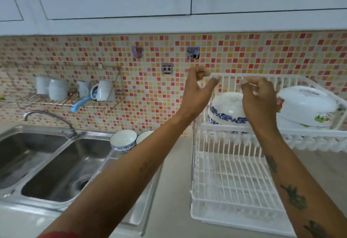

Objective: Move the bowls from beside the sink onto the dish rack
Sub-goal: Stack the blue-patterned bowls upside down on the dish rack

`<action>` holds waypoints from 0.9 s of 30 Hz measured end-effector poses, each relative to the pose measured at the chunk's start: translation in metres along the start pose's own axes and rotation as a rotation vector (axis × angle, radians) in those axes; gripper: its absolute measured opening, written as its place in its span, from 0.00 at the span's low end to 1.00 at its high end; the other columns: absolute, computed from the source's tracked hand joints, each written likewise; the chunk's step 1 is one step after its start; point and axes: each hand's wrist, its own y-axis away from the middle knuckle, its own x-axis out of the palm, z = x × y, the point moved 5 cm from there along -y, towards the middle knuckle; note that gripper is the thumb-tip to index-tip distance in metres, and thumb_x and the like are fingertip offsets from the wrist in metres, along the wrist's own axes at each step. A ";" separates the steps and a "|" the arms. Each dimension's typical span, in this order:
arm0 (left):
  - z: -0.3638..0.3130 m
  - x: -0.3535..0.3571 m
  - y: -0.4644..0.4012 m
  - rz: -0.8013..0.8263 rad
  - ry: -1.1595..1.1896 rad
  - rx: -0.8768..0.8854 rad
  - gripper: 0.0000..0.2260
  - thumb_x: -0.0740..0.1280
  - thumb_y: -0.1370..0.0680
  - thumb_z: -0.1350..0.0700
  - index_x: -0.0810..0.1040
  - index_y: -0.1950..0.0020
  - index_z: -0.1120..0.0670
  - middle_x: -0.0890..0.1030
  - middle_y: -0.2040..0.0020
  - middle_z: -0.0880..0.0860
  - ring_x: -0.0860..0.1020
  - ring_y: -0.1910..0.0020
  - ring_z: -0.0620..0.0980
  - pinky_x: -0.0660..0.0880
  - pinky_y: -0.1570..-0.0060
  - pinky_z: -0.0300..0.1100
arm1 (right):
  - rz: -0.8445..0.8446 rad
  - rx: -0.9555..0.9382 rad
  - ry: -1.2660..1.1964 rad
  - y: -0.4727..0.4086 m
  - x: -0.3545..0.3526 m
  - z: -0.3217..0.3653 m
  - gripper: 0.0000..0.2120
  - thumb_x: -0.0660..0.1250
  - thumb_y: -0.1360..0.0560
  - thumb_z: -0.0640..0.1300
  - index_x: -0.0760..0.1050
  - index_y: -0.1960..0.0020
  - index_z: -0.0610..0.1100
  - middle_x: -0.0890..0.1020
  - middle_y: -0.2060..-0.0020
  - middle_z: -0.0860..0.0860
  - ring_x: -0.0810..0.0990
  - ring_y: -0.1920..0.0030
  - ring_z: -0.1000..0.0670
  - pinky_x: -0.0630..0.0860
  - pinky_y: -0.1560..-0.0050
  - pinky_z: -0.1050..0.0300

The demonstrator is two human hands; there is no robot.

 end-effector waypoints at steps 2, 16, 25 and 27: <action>0.012 -0.029 -0.004 -0.082 0.005 0.014 0.11 0.68 0.22 0.56 0.71 0.42 0.55 0.77 0.46 0.52 0.75 0.44 0.48 0.73 0.44 0.39 | 0.010 -0.059 -0.126 0.014 0.023 0.021 0.07 0.61 0.23 0.47 0.76 0.47 0.49 0.77 0.43 0.50 0.75 0.46 0.58 0.70 0.42 0.64; 0.216 -0.242 0.020 -0.284 0.016 -0.727 0.17 0.58 0.19 0.45 0.77 0.52 0.57 0.81 0.48 0.56 0.78 0.49 0.52 0.72 0.54 0.45 | 0.454 0.028 -0.431 0.073 0.225 0.067 0.11 0.60 0.22 0.46 0.78 0.54 0.42 0.83 0.51 0.46 0.80 0.50 0.49 0.75 0.50 0.59; 0.354 -0.300 0.071 -0.371 0.125 -1.104 0.23 0.55 0.20 0.38 0.75 0.60 0.55 0.78 0.57 0.53 0.75 0.58 0.51 0.70 0.56 0.43 | 0.588 0.583 -0.260 0.083 0.394 -0.097 0.12 0.59 0.23 0.54 0.75 0.56 0.48 0.73 0.63 0.52 0.71 0.61 0.50 0.66 0.60 0.55; 0.375 -0.295 0.071 -0.384 0.162 -1.143 0.25 0.53 0.20 0.37 0.77 0.56 0.56 0.79 0.50 0.56 0.75 0.48 0.54 0.70 0.48 0.47 | 0.538 0.614 -0.181 0.082 0.410 -0.131 0.15 0.57 0.23 0.58 0.76 0.56 0.49 0.77 0.55 0.48 0.77 0.52 0.45 0.69 0.52 0.52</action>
